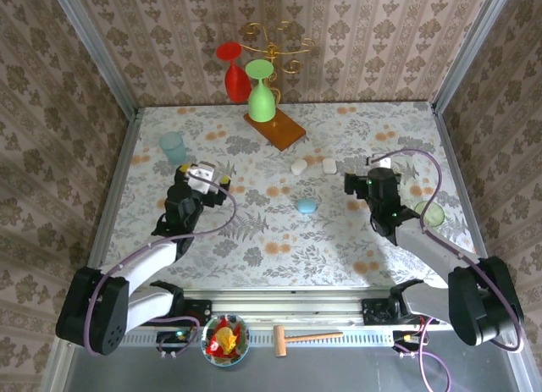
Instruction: Insert wireless bluetooth earbuds into charging case
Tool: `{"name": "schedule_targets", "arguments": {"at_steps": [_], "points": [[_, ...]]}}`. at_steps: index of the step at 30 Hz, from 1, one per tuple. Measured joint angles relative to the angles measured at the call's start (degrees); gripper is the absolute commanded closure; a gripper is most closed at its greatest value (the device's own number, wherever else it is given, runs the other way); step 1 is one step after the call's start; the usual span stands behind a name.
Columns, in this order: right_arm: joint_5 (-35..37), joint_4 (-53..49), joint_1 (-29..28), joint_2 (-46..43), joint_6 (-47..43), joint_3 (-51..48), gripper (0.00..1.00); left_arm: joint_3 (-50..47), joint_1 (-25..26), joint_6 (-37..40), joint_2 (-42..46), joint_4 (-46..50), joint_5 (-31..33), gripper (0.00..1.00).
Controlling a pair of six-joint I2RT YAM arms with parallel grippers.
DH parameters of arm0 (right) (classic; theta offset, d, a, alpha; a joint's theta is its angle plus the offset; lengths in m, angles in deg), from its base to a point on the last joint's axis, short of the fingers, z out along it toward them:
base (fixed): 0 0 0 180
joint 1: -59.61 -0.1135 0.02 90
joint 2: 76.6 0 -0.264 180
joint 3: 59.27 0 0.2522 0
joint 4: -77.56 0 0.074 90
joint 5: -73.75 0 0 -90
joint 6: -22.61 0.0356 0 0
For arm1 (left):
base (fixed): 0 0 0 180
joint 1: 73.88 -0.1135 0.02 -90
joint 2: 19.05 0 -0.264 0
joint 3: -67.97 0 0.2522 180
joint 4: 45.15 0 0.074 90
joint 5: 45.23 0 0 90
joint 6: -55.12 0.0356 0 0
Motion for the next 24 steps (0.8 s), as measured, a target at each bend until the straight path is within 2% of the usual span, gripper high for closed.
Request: {"name": "schedule_targets", "arguments": {"at_steps": [6,12,17,24], "points": [[-2.62,11.32,7.91,8.44,-3.06,-4.96,0.0,-0.02,-6.19,0.48,-6.97,-1.4,1.25,0.0],[-7.63,23.37,9.88,15.43,-4.66,-4.85,0.0,-0.11,-12.22,0.31,-15.04,-4.22,-1.05,0.0],[-12.52,27.76,12.92,19.06,-4.59,-5.14,0.0,0.98,-19.76,-2.8,-21.62,-8.66,-5.46,0.0],[-14.78,30.71,13.18,19.06,-4.59,-5.22,0.0,1.07,-20.76,-4.44,-24.98,-12.2,-7.91,0.0]]}}
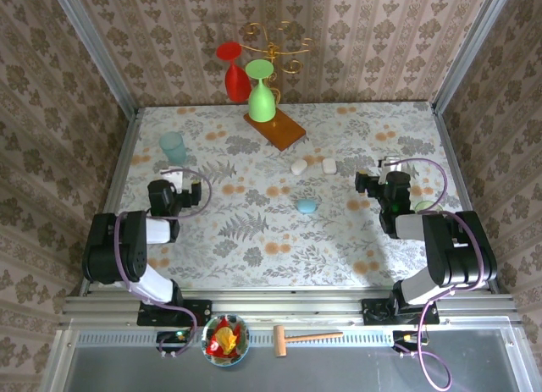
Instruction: Insert wireless bluetooth earbuds into charging case
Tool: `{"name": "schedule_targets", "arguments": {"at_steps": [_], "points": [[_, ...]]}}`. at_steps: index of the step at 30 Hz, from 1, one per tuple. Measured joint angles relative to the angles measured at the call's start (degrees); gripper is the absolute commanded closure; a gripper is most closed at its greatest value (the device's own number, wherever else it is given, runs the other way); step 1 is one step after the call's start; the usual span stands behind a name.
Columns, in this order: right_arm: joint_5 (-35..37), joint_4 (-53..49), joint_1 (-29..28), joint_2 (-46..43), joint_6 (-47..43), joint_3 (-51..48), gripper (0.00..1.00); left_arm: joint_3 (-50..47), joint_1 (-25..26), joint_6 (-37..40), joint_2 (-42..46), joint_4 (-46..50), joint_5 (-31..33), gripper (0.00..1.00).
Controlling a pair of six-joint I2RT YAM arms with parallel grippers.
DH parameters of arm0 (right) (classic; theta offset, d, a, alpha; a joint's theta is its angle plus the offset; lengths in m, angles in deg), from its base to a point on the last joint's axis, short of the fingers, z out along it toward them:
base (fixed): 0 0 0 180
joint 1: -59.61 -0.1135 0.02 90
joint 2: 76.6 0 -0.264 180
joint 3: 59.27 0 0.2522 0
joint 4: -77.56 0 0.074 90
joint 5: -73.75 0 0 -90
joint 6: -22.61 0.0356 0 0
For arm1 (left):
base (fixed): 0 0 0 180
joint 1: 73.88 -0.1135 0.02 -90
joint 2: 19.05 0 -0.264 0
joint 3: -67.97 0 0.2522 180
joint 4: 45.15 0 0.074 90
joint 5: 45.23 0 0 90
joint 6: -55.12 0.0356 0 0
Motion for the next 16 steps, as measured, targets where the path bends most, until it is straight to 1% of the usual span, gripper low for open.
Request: {"name": "schedule_targets", "arguments": {"at_steps": [16], "points": [[-0.42,0.2,0.0,0.0,0.0,-0.02,0.0,0.0,0.07,-0.07,0.0,-1.57,-0.55,0.0]]}}
